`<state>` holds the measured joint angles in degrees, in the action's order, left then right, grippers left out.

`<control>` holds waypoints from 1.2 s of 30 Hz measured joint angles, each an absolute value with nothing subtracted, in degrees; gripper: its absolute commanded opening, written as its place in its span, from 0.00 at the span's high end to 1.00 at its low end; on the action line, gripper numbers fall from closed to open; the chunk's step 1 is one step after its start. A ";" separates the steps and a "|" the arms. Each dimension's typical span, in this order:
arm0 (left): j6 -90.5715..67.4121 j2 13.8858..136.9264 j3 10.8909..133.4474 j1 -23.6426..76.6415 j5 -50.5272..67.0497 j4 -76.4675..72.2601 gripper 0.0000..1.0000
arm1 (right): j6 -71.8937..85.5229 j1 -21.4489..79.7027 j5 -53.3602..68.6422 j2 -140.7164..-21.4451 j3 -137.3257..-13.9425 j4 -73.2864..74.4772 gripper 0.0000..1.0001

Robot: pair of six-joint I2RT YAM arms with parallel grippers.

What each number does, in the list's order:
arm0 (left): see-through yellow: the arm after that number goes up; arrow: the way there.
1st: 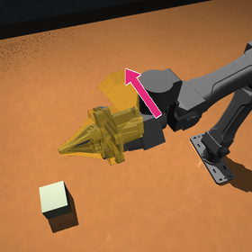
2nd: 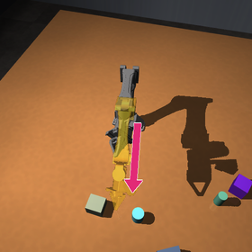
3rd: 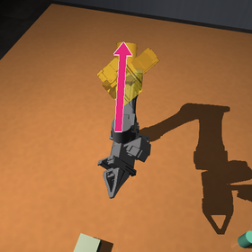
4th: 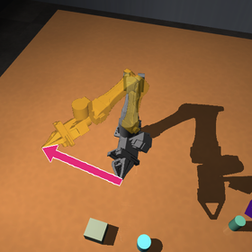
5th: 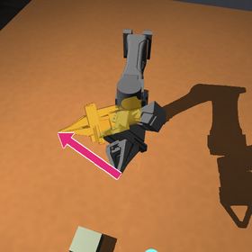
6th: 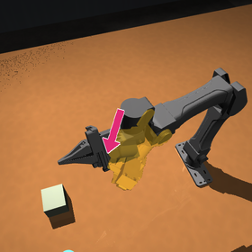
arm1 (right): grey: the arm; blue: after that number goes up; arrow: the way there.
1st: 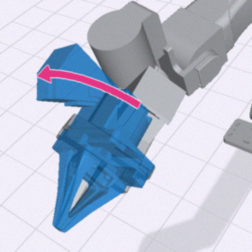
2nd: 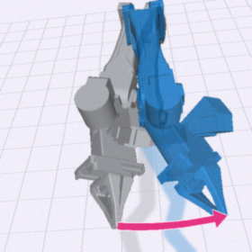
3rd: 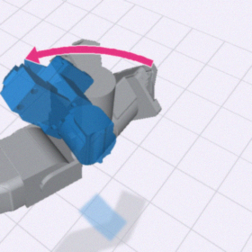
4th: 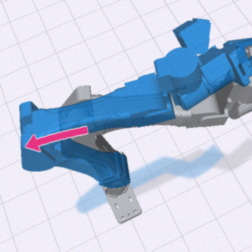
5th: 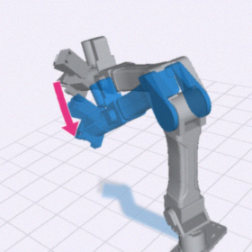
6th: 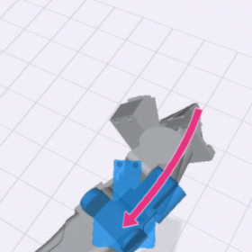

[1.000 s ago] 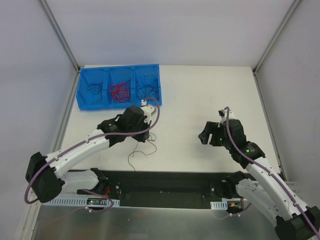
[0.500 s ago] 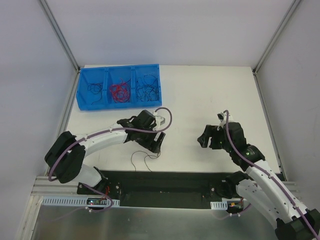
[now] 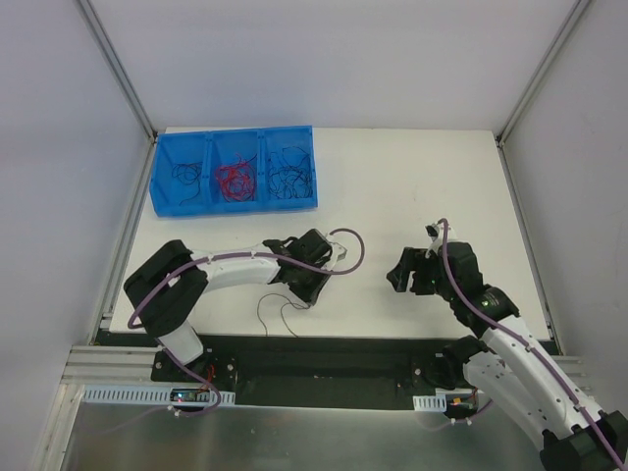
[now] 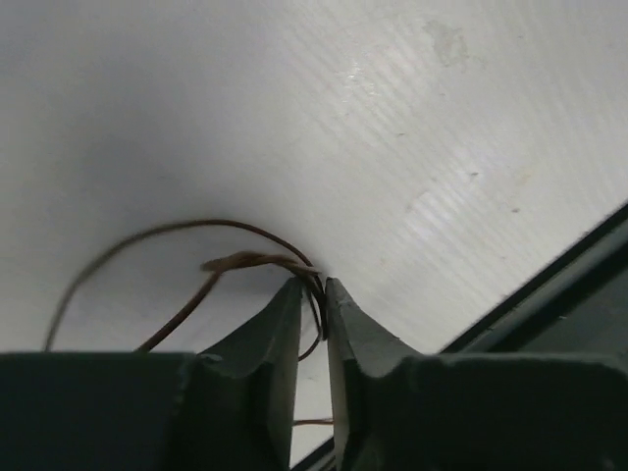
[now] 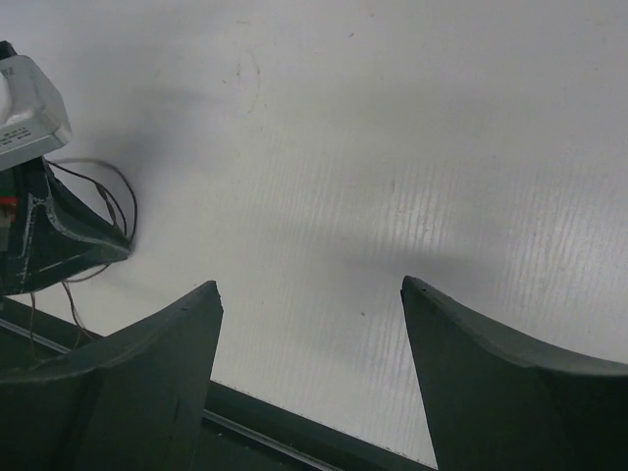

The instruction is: Untangle the cables

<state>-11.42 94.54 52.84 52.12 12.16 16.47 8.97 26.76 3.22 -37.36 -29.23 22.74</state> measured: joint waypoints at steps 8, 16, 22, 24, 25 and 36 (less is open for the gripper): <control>-10.70 89.17 51.33 51.99 -3.22 19.18 1.00 | 8.95 26.76 2.63 -35.14 -28.86 23.18 0.24; -7.68 65.34 52.69 24.12 -2.61 20.03 1.00 | 8.93 26.76 2.44 -34.83 -28.86 23.18 0.24; -4.36 66.85 66.59 6.48 2.17 20.01 1.00 | 8.88 26.76 2.50 -35.64 -28.86 22.85 0.24; -3.60 70.50 72.12 2.48 3.09 19.75 1.00 | 8.86 26.76 2.66 -36.23 -28.86 22.72 0.24; -3.40 72.95 75.37 0.60 3.75 19.51 1.00 | 8.82 26.76 2.72 -36.56 -28.86 22.70 0.24; -0.49 95.09 102.98 -6.87 5.65 18.28 1.00 | 8.71 26.72 3.40 -38.65 -28.86 22.41 0.23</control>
<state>-0.49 95.09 102.98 -6.87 5.65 18.28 8.71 26.72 3.40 -38.65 -28.86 22.41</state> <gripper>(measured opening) 0.006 0.765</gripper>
